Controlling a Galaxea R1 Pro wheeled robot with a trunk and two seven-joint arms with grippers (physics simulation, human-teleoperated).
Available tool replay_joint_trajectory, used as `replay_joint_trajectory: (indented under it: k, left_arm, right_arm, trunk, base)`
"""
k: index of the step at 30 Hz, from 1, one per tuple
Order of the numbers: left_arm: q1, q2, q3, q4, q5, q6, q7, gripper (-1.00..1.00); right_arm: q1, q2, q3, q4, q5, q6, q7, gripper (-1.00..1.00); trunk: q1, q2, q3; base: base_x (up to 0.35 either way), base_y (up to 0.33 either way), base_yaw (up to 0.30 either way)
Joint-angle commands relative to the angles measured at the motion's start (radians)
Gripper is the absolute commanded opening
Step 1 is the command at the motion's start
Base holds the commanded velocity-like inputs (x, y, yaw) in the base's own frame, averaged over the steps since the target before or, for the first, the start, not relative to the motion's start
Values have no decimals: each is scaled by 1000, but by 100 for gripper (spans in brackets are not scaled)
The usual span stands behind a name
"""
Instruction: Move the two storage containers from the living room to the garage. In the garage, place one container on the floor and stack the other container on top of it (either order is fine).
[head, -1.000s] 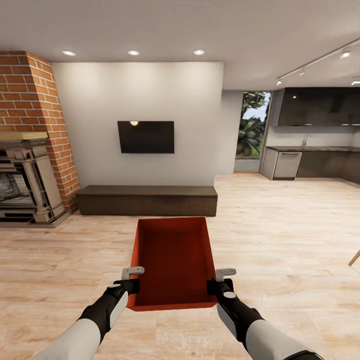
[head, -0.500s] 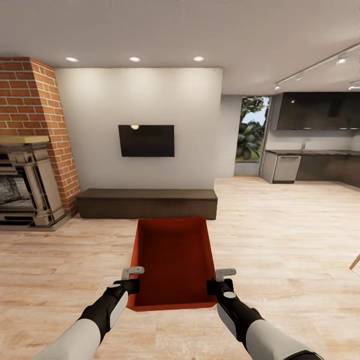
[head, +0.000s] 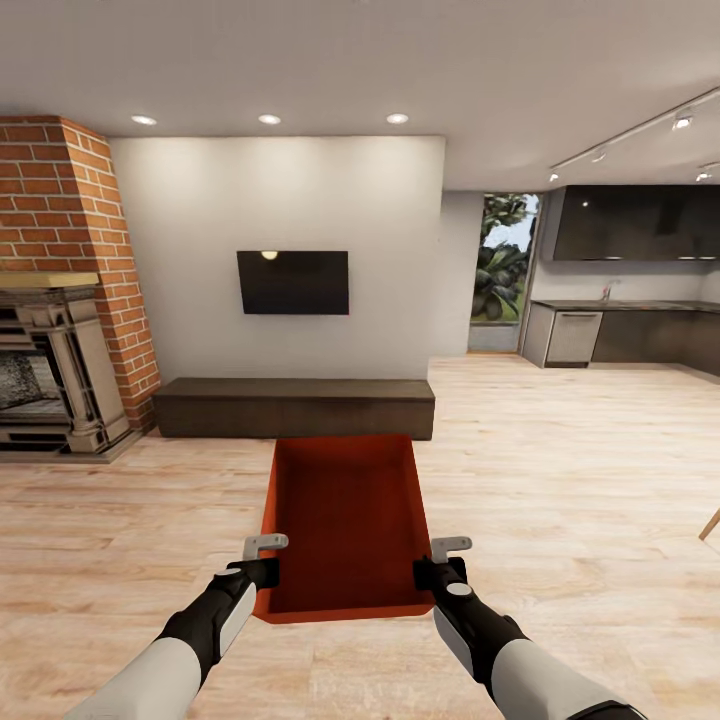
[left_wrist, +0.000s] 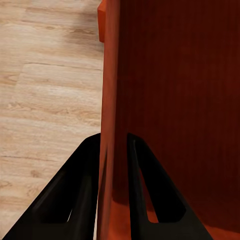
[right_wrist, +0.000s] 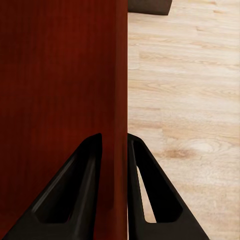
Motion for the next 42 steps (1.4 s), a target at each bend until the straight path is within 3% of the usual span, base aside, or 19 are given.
replay_joint_trajectory:
  k: [1, 17, 42]
  left_arm:
    - [-1, 6, 4, -6, -18, 7, 11, -100]
    - [-1, 6, 4, -6, -18, 7, 11, -100]
    - [-1, 6, 4, -6, -18, 7, 11, -100]
  right_arm:
    - [-1, -3, -3, 4, -14, -5, -9, -100]
    - [-1, -2, -3, 4, -14, -10, -11, -100]
    - [-1, -2, -4, 4, -16, -10, -11, -100]
  trunk:
    - [0, -1, -1]
    - [0, -1, -1]
    - [0, -1, 14]
  base:
    - [0, 0, 0]
    - [0, 0, -7]
    - [0, 0, -252]
